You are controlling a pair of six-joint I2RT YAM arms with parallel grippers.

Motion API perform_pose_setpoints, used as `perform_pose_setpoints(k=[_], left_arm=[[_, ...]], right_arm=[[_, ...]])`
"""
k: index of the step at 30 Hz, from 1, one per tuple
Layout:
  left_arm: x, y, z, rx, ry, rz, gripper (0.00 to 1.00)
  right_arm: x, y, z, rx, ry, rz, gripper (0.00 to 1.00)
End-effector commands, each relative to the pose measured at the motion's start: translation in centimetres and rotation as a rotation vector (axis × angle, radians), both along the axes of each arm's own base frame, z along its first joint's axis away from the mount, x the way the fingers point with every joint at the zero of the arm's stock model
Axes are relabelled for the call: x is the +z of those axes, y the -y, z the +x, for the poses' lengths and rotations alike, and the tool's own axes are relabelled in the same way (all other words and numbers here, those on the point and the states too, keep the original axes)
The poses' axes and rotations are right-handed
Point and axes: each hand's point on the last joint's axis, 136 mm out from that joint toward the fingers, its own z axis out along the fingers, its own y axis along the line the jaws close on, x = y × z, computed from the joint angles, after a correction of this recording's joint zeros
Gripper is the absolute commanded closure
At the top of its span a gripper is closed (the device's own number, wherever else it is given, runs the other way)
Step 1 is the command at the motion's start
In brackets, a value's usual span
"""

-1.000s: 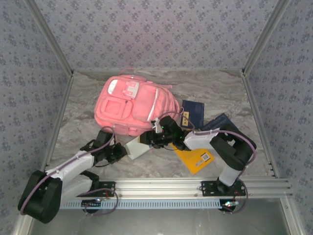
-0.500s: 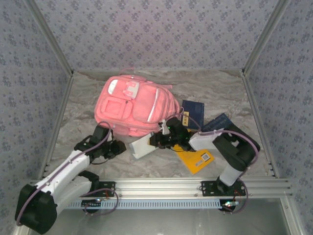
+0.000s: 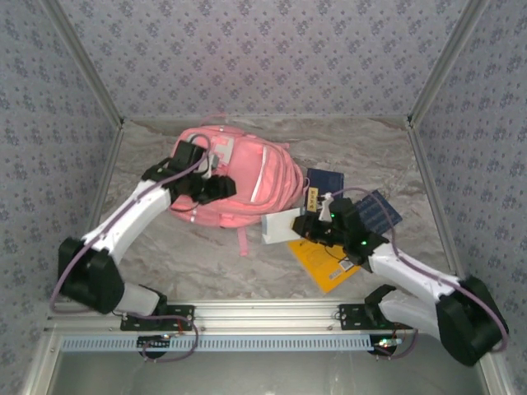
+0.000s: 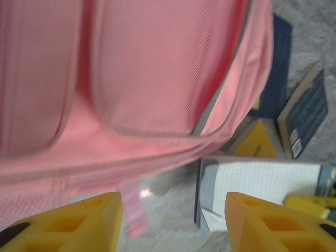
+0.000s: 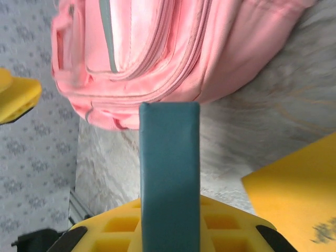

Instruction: Pack the student bag

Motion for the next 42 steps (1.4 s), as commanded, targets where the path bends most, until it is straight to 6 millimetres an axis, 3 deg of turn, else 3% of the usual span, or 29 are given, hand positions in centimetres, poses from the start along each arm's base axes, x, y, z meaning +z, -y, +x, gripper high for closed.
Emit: perform_pose_setpoints(k=[1,5,13,20,28,32,36,39,42], left_arm=[[0.8,3.2,2.2,-0.113,0.008,-0.044,0.45],[-0.1,6.2,4.6,-0.19,-0.017,-0.037,0.45],[-1.1,8.4,8.6,-0.196,-0.019,0.002,0.49],[-3.5,10.0,9.1,-0.23,-0.051,0.049,0.57],[-4.9,11.1,9.2,-0.232,-0.078,0.047,0.72],[-5.7,10.5,9.7,-0.208,-0.08,0.104,0.8],[-4.6,10.2,9.5,-0.221,-0.06,0.105,1.0],[-1.8,10.2,9.0,-0.244,-0.015,0.071,1.0],[2.2,9.6,8.9,-0.234,0.044,0.004,1.0]], right_arm=[[0.9,4.1,0.8,-0.148,0.046,-0.079,1.0],[1.8,7.4,0.2,-0.242,0.075,-0.113,1.0],[2.1,10.2,-0.8,-0.3,0.101,-0.154,1.0],[1.4,10.9,-0.6,-0.314,0.082,-0.139,1.0],[1.2,11.6,-0.3,-0.33,0.074,-0.12,1.0],[1.4,11.7,-0.1,-0.336,0.072,-0.099,1.0],[2.4,12.0,-0.1,-0.342,0.098,-0.113,1.0],[3.4,12.4,0.0,-0.346,0.126,-0.149,1.0],[4.6,12.7,0.1,-0.361,0.146,-0.153,1.0]])
